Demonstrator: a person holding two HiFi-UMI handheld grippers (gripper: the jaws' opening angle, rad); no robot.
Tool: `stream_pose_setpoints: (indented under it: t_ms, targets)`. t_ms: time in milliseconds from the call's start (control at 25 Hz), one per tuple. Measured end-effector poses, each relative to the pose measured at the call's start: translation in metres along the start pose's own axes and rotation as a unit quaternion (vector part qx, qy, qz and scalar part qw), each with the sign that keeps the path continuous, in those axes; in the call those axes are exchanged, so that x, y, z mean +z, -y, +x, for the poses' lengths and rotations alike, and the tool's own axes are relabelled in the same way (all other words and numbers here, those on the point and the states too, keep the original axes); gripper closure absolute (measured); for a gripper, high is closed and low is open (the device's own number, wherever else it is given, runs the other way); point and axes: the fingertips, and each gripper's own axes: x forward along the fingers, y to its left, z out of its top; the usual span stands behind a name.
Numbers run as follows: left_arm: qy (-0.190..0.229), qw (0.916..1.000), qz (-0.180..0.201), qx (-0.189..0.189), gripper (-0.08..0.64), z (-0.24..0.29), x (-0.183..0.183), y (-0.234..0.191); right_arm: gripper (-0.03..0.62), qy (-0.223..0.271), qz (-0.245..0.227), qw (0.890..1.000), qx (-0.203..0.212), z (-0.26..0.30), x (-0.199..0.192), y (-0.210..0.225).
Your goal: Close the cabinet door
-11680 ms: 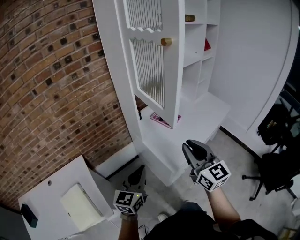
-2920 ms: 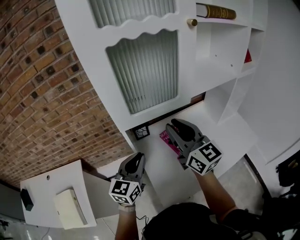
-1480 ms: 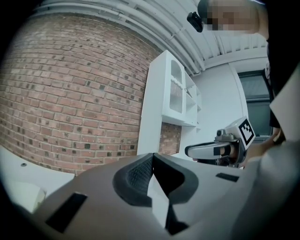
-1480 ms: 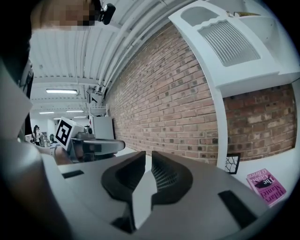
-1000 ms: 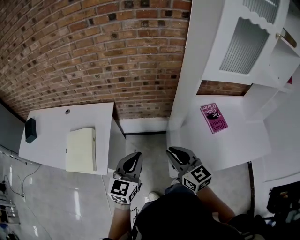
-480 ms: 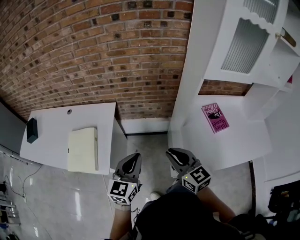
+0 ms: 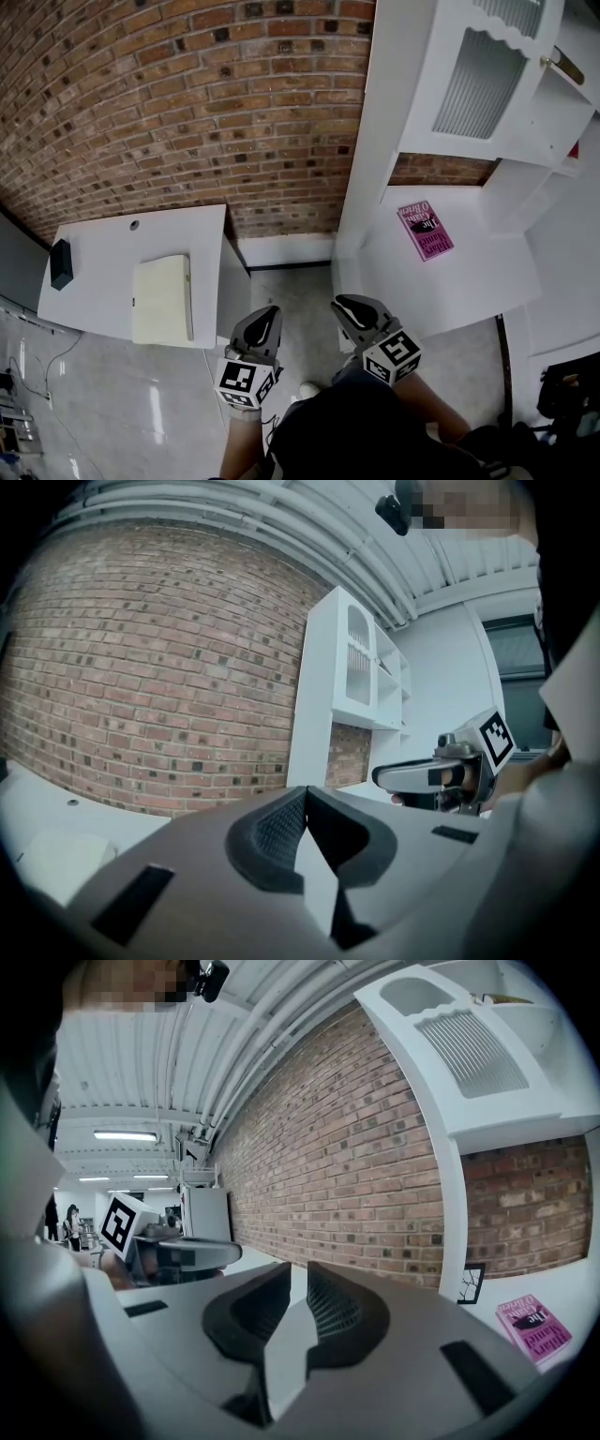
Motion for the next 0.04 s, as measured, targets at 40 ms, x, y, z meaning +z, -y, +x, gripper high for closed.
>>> stream_pose_setpoints:
  t_ms: [40]
  targets:
    - [0.0,1.0,0.0,0.0,0.551,0.0,-0.0002,0.0006,0.541,0.0,0.0,1.0,0.0,-0.0008,-0.0003,-0.0003]
